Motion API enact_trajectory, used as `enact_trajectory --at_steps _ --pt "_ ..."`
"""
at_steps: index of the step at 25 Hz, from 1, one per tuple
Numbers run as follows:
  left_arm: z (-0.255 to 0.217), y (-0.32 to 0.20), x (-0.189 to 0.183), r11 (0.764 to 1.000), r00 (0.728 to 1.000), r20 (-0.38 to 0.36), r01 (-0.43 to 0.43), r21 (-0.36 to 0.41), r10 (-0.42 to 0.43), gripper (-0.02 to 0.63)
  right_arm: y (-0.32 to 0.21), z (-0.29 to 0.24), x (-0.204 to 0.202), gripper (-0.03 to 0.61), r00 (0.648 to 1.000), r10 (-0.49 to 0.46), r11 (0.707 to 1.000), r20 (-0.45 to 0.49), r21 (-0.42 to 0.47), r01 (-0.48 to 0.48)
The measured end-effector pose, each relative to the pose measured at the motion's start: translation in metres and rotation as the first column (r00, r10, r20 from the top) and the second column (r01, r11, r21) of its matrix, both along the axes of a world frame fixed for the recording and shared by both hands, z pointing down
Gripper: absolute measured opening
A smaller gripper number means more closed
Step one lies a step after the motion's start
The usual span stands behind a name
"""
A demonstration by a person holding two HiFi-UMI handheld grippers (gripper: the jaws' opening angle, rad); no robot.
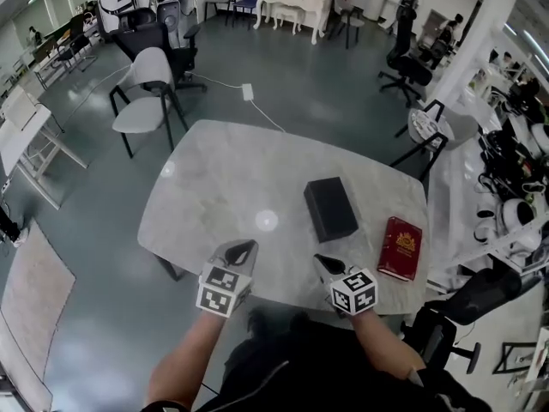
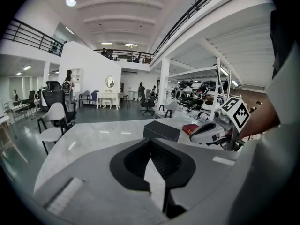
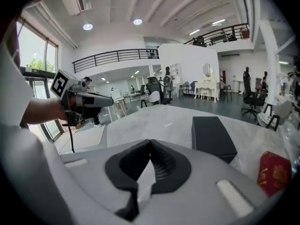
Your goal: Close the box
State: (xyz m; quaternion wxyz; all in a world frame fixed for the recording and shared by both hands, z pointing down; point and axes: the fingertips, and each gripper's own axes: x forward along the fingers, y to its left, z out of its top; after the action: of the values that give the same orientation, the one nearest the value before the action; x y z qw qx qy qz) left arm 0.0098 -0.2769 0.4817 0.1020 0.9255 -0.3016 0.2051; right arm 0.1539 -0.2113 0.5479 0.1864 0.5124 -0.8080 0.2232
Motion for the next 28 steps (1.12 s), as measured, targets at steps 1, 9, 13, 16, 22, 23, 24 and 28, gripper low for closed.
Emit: enact_trajectory --at_steps 1,9,13,16,22,23,24,28 --pt "-0.005 -0.002 -0.005 1.000 1.000 -0.011 0.014 0.009 -0.014 0.011 -0.004 -0.011 0.000 0.003 1.000 0.002 1.000 -0.003 0.026 -0.002" --pt "-0.037 -0.014 -0.008 0.989 0.978 -0.147 0.143 -0.030 -0.145 0.011 -0.040 -0.120 0.020 0.003 1.000 -0.019 0.963 0.005 0.271 0.017" --pt "-0.066 -0.024 0.024 0.994 1.000 -0.022 0.014 0.105 -0.012 0.011 -0.048 -0.168 0.015 0.002 0.996 -0.086 0.933 0.001 0.350 0.080" --pt "-0.097 -0.031 0.042 0.987 0.999 0.008 -0.033 0.159 0.032 0.011 -0.048 -0.210 0.035 0.002 0.999 -0.031 0.903 0.032 0.429 0.015" --pt "-0.169 -0.050 0.044 0.958 0.982 -0.171 0.123 0.260 -0.079 0.011 -0.029 -0.254 0.065 0.002 0.997 0.029 0.851 0.068 0.522 -0.060" --pt "-0.172 -0.049 0.044 0.943 0.983 -0.157 0.141 0.302 -0.097 0.011 -0.026 -0.251 0.067 0.002 0.999 0.028 0.851 0.044 0.523 -0.047" --pt "-0.173 -0.047 0.046 0.929 0.984 -0.144 0.152 0.337 -0.109 0.011 -0.024 -0.248 0.071 0.002 0.999 0.034 0.851 0.028 0.524 -0.044" --pt "-0.160 -0.040 0.053 0.932 0.980 -0.165 0.161 0.326 -0.111 0.011 -0.018 -0.235 0.088 0.002 0.996 0.081 0.852 0.044 0.516 -0.092"
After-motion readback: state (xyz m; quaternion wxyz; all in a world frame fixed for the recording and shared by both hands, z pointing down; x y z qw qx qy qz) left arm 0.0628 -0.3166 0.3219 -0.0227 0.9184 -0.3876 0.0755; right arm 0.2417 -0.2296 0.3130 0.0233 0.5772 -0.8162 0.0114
